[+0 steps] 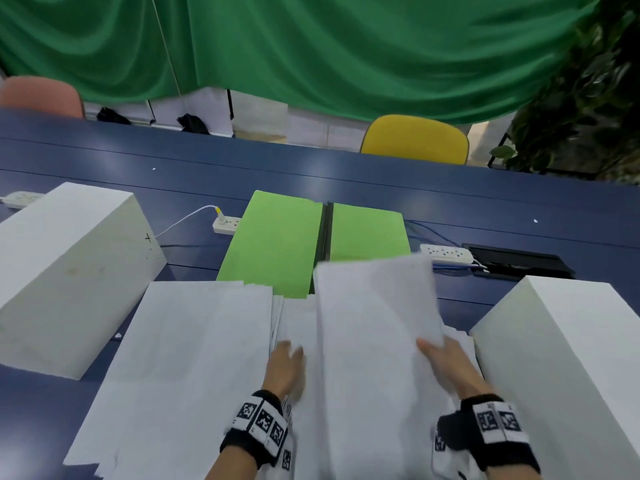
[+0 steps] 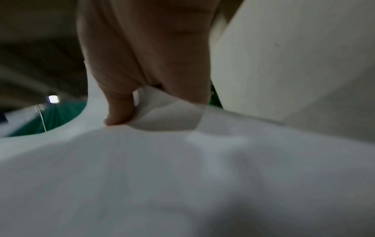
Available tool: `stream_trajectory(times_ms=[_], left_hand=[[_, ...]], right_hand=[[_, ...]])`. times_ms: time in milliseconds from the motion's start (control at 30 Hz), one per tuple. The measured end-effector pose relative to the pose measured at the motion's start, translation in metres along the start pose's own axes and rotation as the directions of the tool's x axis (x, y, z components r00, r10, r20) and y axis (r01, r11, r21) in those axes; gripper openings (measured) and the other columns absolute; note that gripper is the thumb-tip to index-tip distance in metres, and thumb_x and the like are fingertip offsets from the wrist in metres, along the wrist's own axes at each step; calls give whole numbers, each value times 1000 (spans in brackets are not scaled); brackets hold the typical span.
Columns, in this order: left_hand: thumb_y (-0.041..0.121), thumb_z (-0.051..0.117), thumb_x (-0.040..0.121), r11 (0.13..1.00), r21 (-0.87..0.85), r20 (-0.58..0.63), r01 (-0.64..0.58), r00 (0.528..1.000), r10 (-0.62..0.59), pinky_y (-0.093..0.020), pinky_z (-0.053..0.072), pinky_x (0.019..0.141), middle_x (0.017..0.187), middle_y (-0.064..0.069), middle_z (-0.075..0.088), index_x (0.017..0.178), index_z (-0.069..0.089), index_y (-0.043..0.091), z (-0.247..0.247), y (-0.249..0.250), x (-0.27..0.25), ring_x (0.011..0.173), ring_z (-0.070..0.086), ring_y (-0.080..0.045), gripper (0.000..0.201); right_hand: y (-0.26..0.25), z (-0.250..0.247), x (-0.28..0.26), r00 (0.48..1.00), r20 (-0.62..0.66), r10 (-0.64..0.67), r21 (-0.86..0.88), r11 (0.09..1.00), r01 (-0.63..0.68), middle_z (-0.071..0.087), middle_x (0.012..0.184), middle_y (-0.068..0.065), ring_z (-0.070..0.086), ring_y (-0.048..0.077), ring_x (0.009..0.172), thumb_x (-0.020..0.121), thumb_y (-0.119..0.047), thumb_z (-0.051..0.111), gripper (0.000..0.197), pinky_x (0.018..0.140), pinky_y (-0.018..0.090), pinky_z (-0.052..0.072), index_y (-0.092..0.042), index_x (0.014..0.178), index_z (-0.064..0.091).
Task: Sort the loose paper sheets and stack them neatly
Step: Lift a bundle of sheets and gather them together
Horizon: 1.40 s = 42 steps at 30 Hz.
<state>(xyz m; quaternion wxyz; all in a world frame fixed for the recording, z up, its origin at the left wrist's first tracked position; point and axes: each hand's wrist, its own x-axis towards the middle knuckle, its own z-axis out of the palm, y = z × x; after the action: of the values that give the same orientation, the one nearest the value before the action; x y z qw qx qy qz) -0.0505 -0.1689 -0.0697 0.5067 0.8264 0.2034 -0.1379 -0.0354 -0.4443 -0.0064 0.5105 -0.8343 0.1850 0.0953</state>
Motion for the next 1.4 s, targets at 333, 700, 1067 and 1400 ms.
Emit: stream_trajectory(times_ms=[333, 700, 1067, 1400], left_hand=[[-4, 54, 87, 996, 23, -93, -86, 992, 88, -30, 37, 100, 127, -15, 47, 136, 35, 5, 18, -14, -5, 121, 47, -30, 54], [4, 43, 96, 978, -73, -206, -196, 962, 177, -15, 34, 74, 94, -6, 58, 134, 47, 6, 17, -16, -15, 85, 52, -19, 38], [6, 42, 96, 972, 68, -148, -226, 961, 234, -16, 35, 72, 81, 12, 51, 126, 54, 2, 17, -12, -19, 88, 47, -13, 32], [11, 41, 97, 944, 282, -43, -169, 981, 189, -24, 28, 107, 147, -10, 28, 132, 42, -2, 20, -13, -21, 132, 37, -22, 38]], right_hand=[[76, 36, 26, 975, -10, 221, -243, 945, -217, 54, 131, 18, 50, 34, 122, 91, -24, 55, 44, 104, 37, 38, -1, 128, 52], [79, 40, 23, 976, -53, 210, -228, 949, -216, 54, 132, 16, 50, 34, 122, 92, -28, 53, 45, 104, 37, 38, -5, 131, 51], [78, 40, 22, 977, -57, 204, -221, 952, -212, 55, 131, 15, 50, 34, 121, 92, -28, 52, 43, 105, 39, 38, -5, 129, 53], [80, 41, 23, 979, -70, 189, -219, 955, -200, 54, 132, 15, 49, 34, 123, 92, -28, 52, 44, 107, 41, 36, -6, 130, 51]])
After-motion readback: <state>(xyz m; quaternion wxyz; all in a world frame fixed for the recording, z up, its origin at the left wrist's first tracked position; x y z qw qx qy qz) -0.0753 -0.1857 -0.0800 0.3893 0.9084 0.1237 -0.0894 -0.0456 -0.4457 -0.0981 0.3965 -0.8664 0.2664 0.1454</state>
